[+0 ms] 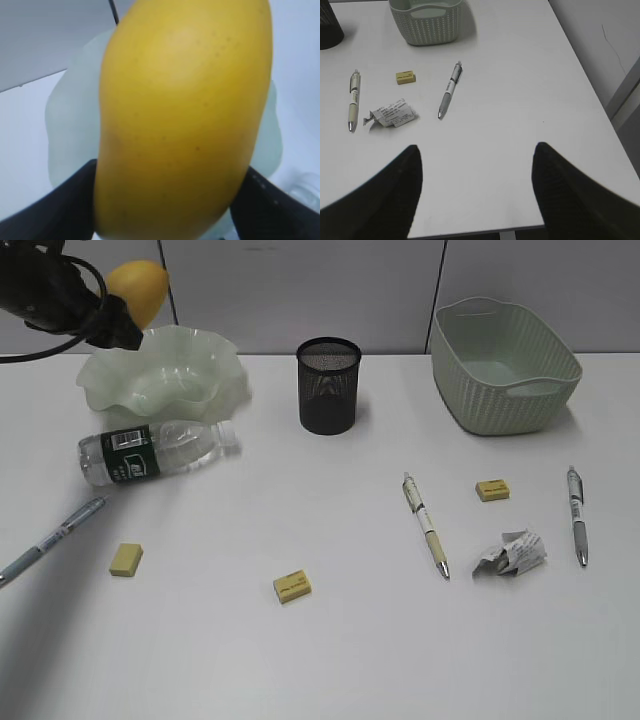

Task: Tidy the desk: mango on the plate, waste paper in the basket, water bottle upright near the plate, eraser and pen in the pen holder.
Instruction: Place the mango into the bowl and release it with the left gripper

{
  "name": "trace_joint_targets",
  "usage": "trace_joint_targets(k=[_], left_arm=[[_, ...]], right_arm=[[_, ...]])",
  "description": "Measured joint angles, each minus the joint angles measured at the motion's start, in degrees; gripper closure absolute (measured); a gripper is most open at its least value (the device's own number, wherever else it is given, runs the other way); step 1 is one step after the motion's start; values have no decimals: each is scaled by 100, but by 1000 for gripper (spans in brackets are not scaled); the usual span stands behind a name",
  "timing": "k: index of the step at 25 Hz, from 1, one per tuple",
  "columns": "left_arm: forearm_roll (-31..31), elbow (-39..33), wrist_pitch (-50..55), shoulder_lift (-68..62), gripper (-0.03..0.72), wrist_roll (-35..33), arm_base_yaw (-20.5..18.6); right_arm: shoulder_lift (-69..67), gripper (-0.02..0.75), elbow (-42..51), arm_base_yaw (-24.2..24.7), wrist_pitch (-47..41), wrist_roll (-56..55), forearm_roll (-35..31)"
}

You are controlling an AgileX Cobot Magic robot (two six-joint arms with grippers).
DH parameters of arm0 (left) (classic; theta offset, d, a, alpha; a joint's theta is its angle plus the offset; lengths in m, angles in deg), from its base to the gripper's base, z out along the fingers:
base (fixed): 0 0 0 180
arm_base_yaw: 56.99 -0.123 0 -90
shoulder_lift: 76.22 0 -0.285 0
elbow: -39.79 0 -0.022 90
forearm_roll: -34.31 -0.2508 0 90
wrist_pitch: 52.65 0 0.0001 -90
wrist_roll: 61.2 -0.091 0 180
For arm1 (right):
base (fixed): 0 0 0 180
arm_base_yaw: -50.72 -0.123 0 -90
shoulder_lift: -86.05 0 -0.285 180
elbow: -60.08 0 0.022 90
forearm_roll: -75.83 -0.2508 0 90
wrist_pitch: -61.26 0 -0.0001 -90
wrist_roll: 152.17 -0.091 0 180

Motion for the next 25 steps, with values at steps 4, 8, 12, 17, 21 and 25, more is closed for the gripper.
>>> trace_joint_targets(k=[4,8,12,17,21,25], left_arm=[[439,0,-511,-404,124,4,7],[684,30,-816,-805,124,6,14],[752,62,-965,-1091,124,16,18],[854,81,-1269,-1210,62,16,20],[1037,98,-1369,-1210,25,16,20],[1069,98,-1338,-1191,24,22,35]], right_arm=[[0,197,0,0,0,0,0],[0,197,0,0,0,0,0],[0,197,0,0,0,0,0],[0,197,0,0,0,0,0],[0,197,0,0,0,0,0],[0,197,0,0,0,0,0]])
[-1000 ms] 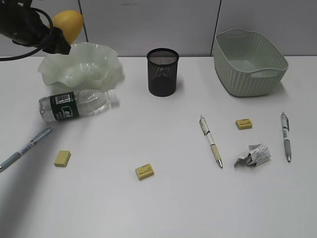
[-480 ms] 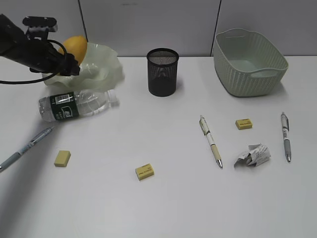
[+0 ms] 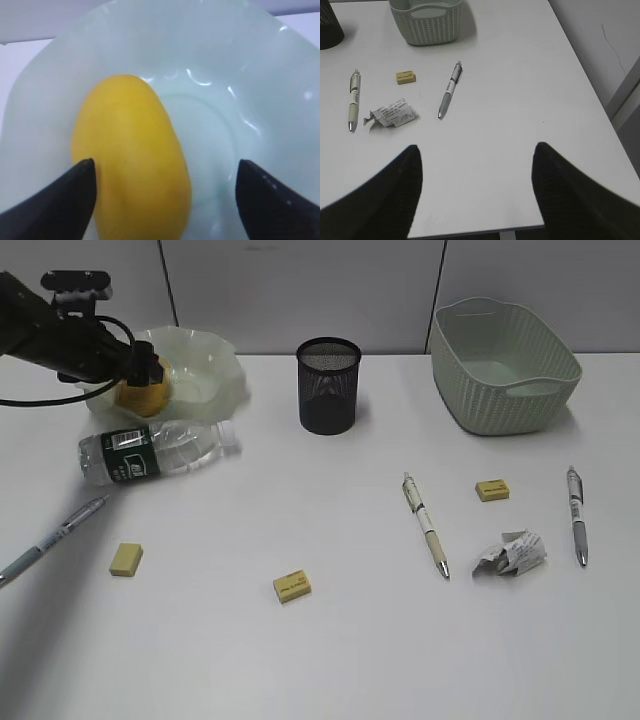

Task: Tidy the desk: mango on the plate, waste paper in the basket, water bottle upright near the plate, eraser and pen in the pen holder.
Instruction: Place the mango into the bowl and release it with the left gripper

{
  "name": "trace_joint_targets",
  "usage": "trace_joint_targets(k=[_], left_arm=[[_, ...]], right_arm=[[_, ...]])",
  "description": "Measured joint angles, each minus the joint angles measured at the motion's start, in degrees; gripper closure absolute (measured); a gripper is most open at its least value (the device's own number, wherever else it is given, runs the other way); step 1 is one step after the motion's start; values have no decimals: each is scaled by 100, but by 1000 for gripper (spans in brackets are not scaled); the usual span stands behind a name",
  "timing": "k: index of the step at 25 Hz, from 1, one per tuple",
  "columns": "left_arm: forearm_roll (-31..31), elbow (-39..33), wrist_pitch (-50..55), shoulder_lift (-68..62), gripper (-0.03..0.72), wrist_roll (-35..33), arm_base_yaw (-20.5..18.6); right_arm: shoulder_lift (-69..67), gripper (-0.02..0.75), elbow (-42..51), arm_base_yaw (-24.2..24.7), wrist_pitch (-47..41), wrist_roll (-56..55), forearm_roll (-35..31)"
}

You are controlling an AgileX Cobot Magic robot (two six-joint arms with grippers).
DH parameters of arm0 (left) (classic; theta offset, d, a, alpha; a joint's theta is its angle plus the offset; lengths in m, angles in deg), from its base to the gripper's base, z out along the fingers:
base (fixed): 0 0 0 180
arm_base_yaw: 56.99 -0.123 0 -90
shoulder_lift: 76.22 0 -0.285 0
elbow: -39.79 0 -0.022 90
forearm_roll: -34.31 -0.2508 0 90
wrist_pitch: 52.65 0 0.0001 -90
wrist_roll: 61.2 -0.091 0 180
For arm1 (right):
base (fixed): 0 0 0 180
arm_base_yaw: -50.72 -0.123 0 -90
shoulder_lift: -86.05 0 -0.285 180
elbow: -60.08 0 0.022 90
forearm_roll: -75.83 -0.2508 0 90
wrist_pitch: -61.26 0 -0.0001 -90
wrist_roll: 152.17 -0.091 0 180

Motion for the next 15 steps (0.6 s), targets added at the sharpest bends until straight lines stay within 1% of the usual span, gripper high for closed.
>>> trace_joint_targets(k=[5,8,12,15], left_arm=[[2,0,136,339,41,0,96],[2,0,476,674,64,0,130],[-10,0,1340,1082,88,0,134],[-51,0,2200,1350,94,0,134]], right_arm=[[0,197,0,0,0,0,0],[0,197,0,0,0,0,0],[0,197,0,0,0,0,0],[0,197,0,0,0,0,0]])
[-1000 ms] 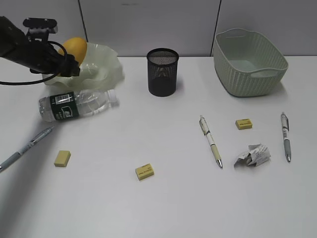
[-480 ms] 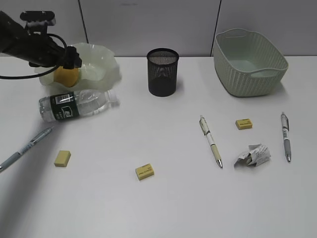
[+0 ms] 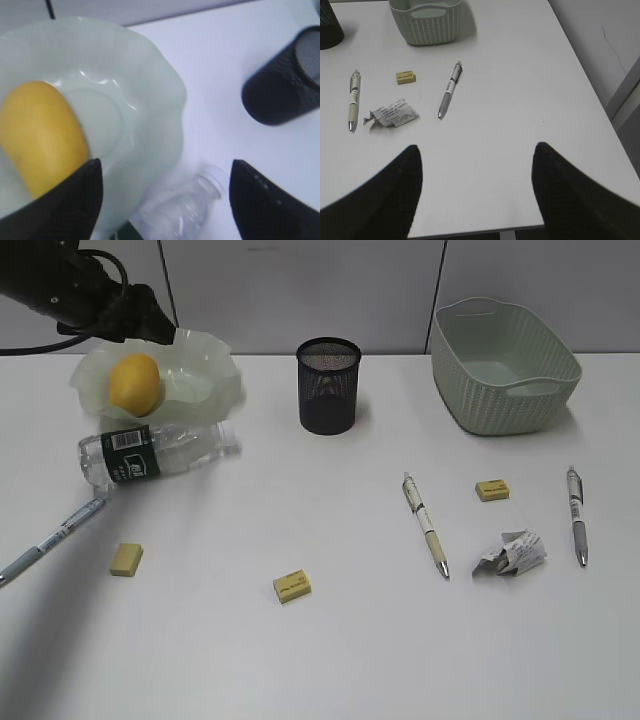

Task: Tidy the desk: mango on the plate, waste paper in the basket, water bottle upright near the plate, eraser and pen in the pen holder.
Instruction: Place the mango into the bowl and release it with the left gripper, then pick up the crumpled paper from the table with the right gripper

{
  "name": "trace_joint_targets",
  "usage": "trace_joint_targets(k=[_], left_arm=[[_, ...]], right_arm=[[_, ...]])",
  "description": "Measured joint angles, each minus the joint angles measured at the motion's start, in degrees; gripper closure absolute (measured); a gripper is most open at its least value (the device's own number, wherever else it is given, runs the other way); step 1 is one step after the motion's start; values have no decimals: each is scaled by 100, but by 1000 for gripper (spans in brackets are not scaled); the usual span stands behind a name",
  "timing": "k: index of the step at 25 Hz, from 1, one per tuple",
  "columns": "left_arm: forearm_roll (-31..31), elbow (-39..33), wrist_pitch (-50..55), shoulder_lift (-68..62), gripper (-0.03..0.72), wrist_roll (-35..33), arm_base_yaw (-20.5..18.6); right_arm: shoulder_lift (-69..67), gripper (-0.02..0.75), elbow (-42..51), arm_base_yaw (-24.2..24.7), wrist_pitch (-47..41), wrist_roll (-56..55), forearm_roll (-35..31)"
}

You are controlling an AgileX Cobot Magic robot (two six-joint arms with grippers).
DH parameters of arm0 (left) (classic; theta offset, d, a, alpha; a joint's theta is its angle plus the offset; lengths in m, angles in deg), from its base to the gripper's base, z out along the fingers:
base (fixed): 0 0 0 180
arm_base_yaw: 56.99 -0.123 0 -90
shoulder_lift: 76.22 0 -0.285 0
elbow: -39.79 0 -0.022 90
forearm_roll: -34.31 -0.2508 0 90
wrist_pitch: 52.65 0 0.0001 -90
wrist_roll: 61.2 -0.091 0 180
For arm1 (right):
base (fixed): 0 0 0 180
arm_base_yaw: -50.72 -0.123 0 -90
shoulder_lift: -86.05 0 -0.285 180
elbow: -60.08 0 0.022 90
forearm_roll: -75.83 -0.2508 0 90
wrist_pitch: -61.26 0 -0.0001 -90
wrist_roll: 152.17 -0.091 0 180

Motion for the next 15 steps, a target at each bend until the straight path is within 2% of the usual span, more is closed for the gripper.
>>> trace_joint_targets(k=[4,12,15], left_arm=[[-258,0,1126,400,108,267,0],[-2095,1,2883,1263,159,1579,22],[-2300,1,3309,1484,193,1944,22]], right_arm=[[0,197,0,0,0,0,0],[0,197,0,0,0,0,0],[0,197,0,0,0,0,0]])
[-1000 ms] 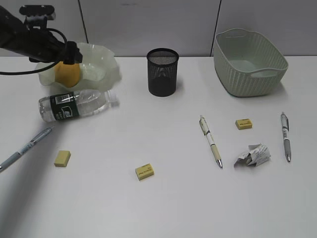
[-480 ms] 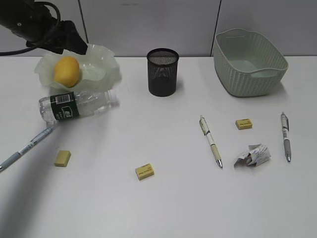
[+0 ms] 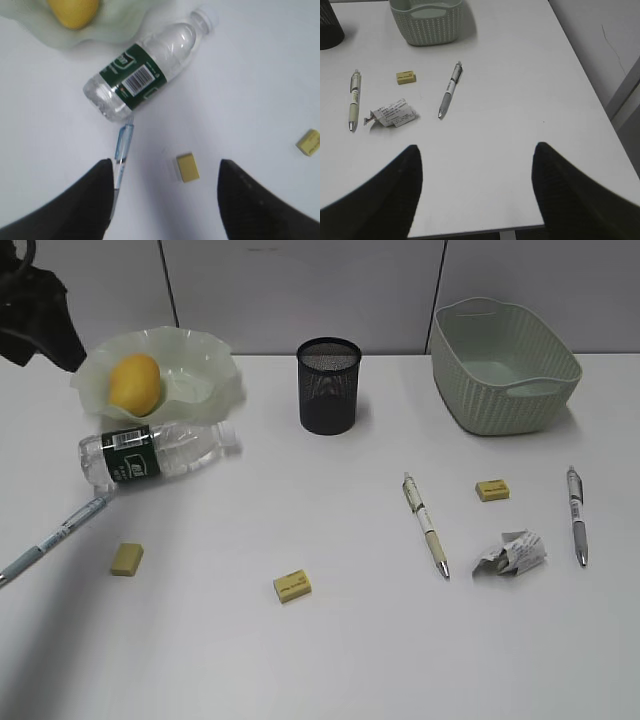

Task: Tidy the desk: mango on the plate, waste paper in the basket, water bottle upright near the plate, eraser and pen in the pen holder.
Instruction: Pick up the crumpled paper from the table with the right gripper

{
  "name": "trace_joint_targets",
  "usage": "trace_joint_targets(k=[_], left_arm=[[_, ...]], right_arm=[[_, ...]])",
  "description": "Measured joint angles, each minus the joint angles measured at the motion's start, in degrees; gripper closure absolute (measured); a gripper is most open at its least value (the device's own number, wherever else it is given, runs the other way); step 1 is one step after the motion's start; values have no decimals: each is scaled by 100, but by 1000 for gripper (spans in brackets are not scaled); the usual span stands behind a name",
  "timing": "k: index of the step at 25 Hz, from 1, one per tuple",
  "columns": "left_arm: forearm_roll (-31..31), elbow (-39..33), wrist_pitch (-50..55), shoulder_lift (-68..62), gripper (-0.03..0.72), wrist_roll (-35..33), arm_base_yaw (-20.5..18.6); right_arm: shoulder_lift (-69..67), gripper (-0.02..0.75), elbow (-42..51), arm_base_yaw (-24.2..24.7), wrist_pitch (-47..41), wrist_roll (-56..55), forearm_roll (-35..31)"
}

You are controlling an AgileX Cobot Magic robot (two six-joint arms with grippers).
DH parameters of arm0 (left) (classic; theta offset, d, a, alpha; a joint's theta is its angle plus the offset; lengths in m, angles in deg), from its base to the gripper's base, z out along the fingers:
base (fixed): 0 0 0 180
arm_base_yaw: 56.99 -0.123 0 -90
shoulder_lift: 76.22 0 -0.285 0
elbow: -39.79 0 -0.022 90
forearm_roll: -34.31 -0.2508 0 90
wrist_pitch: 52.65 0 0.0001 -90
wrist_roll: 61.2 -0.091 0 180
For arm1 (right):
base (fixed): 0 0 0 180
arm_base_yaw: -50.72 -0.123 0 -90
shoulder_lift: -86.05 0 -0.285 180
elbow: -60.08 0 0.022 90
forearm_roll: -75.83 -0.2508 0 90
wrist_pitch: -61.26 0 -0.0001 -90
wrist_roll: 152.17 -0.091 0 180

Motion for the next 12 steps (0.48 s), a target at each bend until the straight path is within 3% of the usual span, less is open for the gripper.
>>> trace_joint_targets(k=[6,12], left_arm=[[-8,-80,245,252,225,289,0],[-8,-1109,245,702,228,476,0]], right_arm=[[0,197,0,0,0,0,0],[0,197,0,0,0,0,0]])
